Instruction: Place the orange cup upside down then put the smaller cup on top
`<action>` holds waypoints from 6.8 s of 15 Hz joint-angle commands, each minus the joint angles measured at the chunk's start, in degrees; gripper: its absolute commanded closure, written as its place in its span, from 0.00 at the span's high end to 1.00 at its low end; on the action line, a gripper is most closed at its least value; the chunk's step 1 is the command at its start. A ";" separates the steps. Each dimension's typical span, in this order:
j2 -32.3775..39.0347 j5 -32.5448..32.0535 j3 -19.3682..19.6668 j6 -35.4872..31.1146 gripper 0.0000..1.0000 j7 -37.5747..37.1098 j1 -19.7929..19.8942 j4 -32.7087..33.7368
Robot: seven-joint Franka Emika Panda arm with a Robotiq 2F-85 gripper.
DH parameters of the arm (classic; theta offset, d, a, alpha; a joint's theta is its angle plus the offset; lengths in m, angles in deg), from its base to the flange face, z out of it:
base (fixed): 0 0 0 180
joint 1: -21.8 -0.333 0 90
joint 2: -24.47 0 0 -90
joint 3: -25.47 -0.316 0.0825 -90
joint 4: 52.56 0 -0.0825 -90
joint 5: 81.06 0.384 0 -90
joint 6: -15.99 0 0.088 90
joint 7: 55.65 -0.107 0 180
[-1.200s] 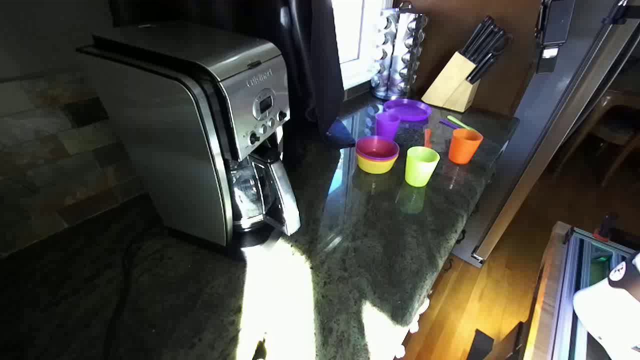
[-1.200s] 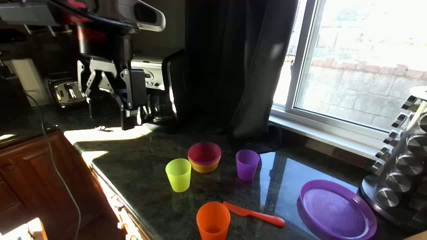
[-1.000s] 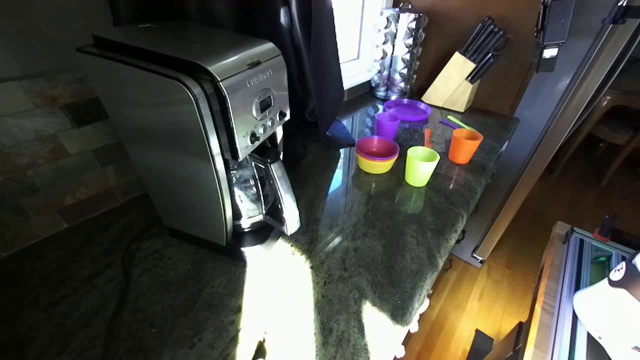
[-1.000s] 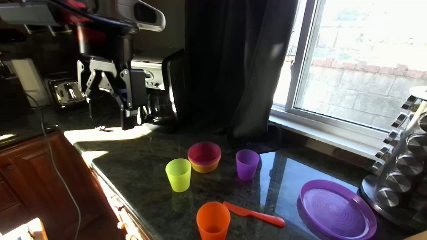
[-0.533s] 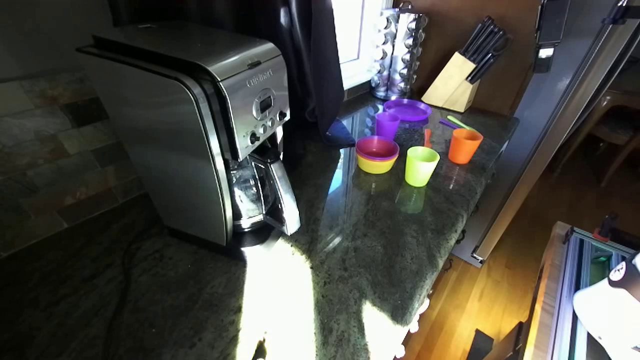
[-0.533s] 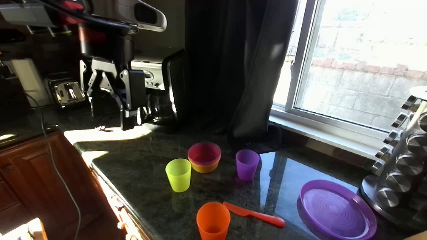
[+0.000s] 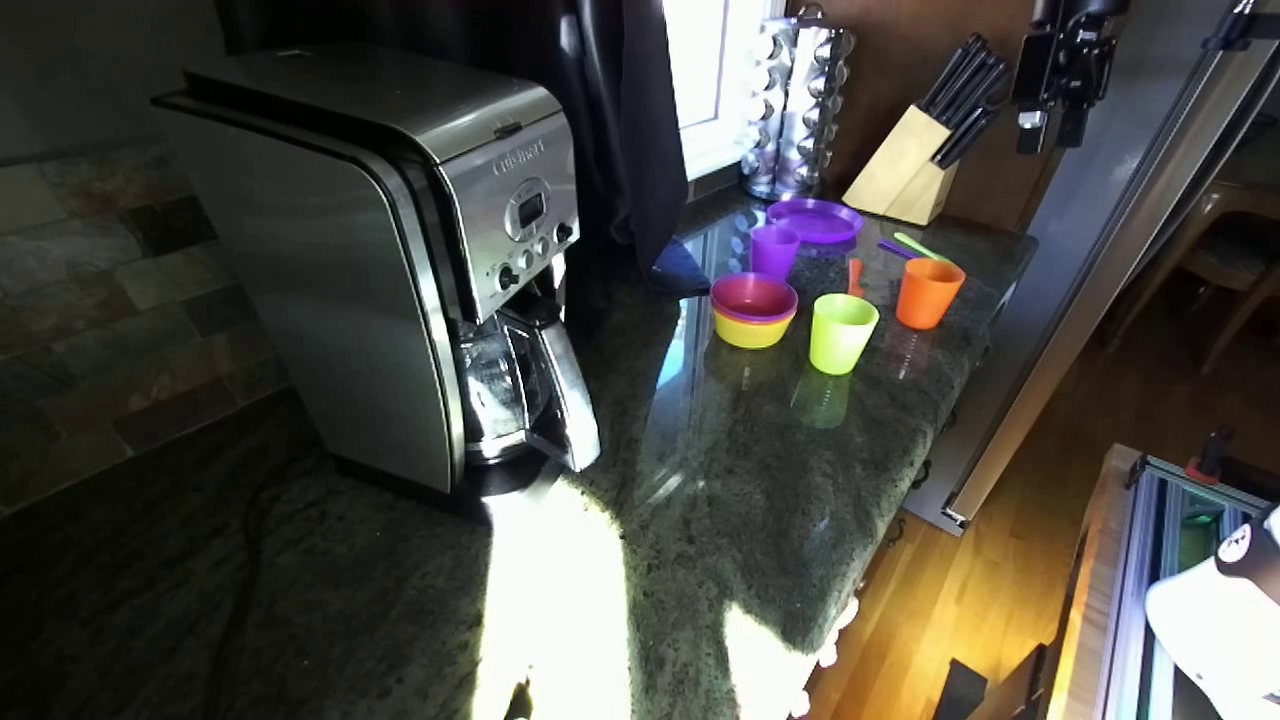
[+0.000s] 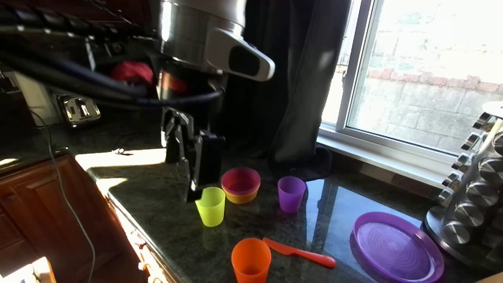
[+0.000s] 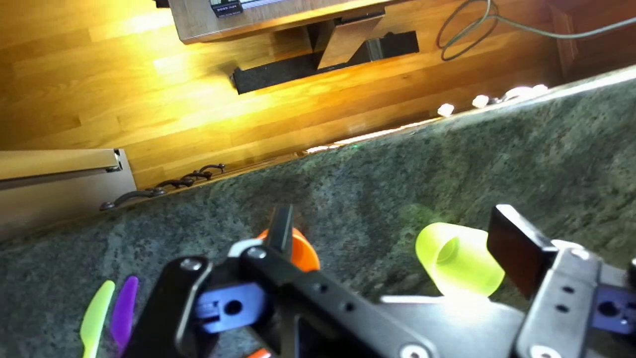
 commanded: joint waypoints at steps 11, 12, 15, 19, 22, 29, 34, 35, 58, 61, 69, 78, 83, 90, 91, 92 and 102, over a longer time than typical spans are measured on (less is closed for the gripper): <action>17.93 16.77 6.19 -11.01 1.00 -8.32 9.48 3.48; 19.16 18.14 6.25 -11.39 1.00 -9.10 9.73 4.08; 20.84 19.29 6.28 -11.38 1.00 -9.84 9.93 5.14; 27.51 22.36 7.22 -8.67 1.00 -11.49 10.62 9.92; 32.16 25.40 7.45 -5.83 1.00 -11.56 12.19 12.98; 44.01 31.16 6.77 -2.91 1.00 -13.73 16.80 20.22; 50.33 37.68 5.07 0.38 1.00 -14.88 19.37 24.90; 51.37 38.39 4.75 1.12 1.00 -15.44 19.63 25.71; 62.25 31.70 2.92 11.06 1.00 -23.69 19.32 33.15; 62.52 31.57 2.86 11.81 1.00 -23.51 19.25 32.93; 64.61 32.50 2.05 12.11 0.63 -22.94 19.26 33.60; 57.22 32.30 3.31 1.78 0.43 -22.22 16.13 25.89; 46.42 31.51 3.89 -16.11 0.43 -24.23 12.32 14.50; 35.70 25.15 4.36 -44.51 0.43 -34.01 6.61 0.41; 34.52 23.26 4.41 -47.07 0.43 -36.37 6.06 -1.40; 33.83 20.92 4.61 -48.79 0.43 -39.11 5.56 -2.68; 31.58 3.87 5.22 -47.56 0.43 -55.96 5.36 -5.86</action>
